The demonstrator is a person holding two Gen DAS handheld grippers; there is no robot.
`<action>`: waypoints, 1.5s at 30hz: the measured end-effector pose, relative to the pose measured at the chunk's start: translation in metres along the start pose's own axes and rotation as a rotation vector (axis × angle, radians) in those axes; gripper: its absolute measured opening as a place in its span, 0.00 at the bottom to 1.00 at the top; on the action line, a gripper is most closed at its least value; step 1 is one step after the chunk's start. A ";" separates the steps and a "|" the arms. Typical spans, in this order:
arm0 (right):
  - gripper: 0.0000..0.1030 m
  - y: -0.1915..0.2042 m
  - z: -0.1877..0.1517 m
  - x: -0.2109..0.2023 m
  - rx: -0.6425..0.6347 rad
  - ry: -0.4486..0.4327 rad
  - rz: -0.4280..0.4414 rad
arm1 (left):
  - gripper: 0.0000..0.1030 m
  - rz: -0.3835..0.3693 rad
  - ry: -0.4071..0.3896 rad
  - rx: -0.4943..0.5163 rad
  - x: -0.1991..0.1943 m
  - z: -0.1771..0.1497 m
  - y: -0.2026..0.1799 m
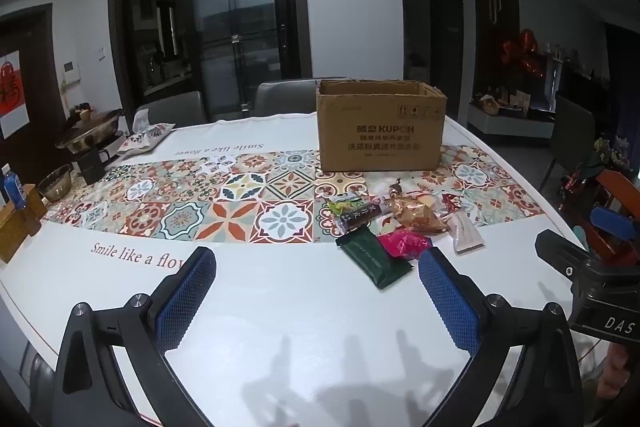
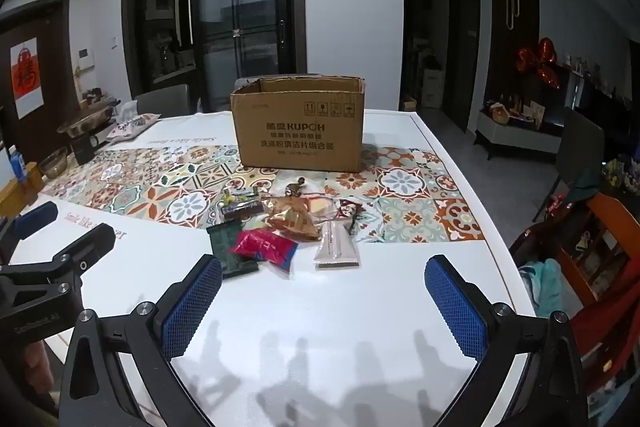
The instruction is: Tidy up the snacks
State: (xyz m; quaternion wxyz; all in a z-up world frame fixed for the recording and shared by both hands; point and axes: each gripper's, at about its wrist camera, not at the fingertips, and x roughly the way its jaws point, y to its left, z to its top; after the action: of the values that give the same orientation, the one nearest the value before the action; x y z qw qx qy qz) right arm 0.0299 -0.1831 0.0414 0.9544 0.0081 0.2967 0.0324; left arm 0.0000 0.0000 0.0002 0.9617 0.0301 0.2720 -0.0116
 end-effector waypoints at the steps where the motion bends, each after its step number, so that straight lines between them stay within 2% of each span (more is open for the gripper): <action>1: 0.99 0.000 0.000 0.000 -0.006 0.007 -0.004 | 1.00 -0.001 0.002 -0.001 0.000 0.000 0.000; 45: 0.99 0.000 0.004 -0.005 -0.013 -0.006 -0.009 | 1.00 -0.001 -0.046 -0.009 -0.012 0.003 0.002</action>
State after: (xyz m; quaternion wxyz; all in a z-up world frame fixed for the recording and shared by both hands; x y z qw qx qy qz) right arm 0.0276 -0.1832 0.0475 0.9555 0.0009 0.2935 0.0301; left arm -0.0086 0.0015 0.0092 0.9679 0.0254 0.2498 -0.0116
